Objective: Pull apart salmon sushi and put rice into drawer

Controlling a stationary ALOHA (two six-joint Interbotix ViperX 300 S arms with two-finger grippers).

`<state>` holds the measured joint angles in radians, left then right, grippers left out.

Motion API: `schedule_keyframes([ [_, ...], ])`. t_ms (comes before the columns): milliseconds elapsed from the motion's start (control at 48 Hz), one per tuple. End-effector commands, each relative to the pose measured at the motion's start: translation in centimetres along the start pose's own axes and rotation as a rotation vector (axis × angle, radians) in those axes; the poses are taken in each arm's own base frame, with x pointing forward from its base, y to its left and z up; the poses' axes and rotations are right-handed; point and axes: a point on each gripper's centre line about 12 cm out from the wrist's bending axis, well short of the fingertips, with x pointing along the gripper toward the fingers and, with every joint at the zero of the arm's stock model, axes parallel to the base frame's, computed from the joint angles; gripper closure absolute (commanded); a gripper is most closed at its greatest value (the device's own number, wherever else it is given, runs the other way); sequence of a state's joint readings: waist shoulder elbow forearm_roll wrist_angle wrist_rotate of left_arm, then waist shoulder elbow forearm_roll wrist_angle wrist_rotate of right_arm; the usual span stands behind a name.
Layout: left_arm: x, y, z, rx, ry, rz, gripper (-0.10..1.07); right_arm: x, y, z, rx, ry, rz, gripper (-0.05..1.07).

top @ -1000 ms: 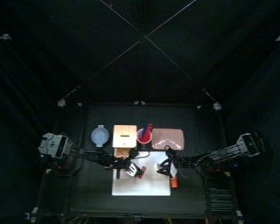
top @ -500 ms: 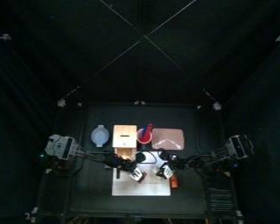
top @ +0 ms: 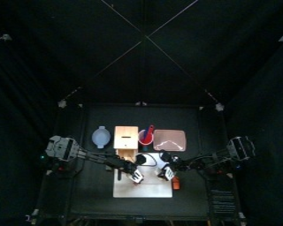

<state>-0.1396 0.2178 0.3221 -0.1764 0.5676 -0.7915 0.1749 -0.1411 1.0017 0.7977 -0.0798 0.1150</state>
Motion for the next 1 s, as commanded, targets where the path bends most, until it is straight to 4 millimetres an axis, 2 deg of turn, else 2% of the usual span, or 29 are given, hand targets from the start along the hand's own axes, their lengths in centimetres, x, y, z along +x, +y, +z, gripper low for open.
schedule_keyframes([
  [0,-1.6,-1.2,0.9,0.019,-0.050,-0.025,0.38,-0.2,0.9,0.9,0.000,-0.031,0.026,0.05],
  [104,-1.4,-0.8,0.8,0.003,-0.052,-0.005,0.37,-0.2,1.1,1.1,-0.001,-0.035,0.032,-0.02],
  [333,-1.1,-0.8,0.7,-0.003,-0.050,-0.001,0.32,-0.2,1.4,1.3,-0.018,-0.040,0.039,-0.02],
  [625,-0.8,-1.2,0.5,0.004,-0.058,-0.019,0.14,-0.3,1.4,1.3,-0.029,-0.040,0.040,-0.02],
  [729,-0.7,-1.3,0.6,0.005,-0.058,-0.019,0.11,-0.2,1.5,1.2,-0.035,-0.037,0.043,-0.02],
  [833,-1.0,-1.4,0.7,0.007,-0.065,-0.027,0.11,-0.3,1.6,1.2,-0.037,-0.038,0.046,-0.02],
  [979,-2.8,-2.4,1.4,0.053,-0.120,-0.069,0.11,-1.0,2.0,1.5,-0.049,-0.055,0.069,-0.02],
])
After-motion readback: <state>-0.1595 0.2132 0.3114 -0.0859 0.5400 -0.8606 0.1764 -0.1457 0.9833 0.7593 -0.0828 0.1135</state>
